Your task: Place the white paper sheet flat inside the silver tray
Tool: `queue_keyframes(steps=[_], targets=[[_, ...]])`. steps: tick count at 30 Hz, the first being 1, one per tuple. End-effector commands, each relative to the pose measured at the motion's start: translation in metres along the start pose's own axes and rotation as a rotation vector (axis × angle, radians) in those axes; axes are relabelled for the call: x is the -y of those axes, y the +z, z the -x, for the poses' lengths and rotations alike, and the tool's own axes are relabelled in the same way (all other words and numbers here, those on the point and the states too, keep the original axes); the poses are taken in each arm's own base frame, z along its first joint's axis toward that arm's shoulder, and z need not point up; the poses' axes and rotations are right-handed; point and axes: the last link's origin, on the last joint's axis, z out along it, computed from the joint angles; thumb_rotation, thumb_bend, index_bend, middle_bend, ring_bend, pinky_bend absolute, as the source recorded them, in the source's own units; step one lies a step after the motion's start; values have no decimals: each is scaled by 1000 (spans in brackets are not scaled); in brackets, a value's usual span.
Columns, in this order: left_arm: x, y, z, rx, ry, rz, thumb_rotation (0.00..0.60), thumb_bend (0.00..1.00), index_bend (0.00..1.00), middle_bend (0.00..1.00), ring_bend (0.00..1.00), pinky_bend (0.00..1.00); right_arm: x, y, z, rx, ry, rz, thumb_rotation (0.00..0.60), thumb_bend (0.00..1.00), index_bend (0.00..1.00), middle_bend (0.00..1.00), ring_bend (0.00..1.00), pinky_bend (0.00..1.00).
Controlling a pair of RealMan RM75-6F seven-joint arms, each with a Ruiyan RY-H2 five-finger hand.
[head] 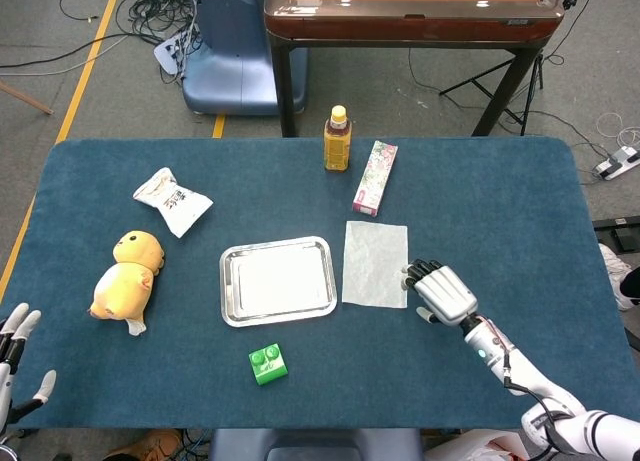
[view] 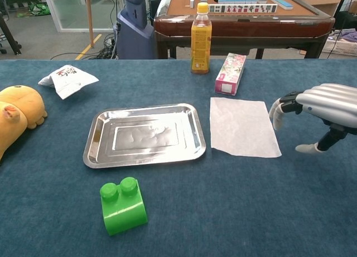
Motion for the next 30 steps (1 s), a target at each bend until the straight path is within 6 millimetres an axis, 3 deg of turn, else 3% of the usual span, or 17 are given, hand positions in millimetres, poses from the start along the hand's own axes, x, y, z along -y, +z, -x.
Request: queue_keyframes(steps=[1, 30], targets=[[0, -1, 0, -1, 0, -1, 600, 335, 66, 22, 38, 13, 1, 7, 5, -12, 12, 5, 600, 206, 431, 261, 169, 316], [4, -2, 1, 5, 3, -13, 600, 335, 66, 22, 38, 13, 3, 38, 33, -19, -41, -17, 600, 214, 441, 267, 174, 316]])
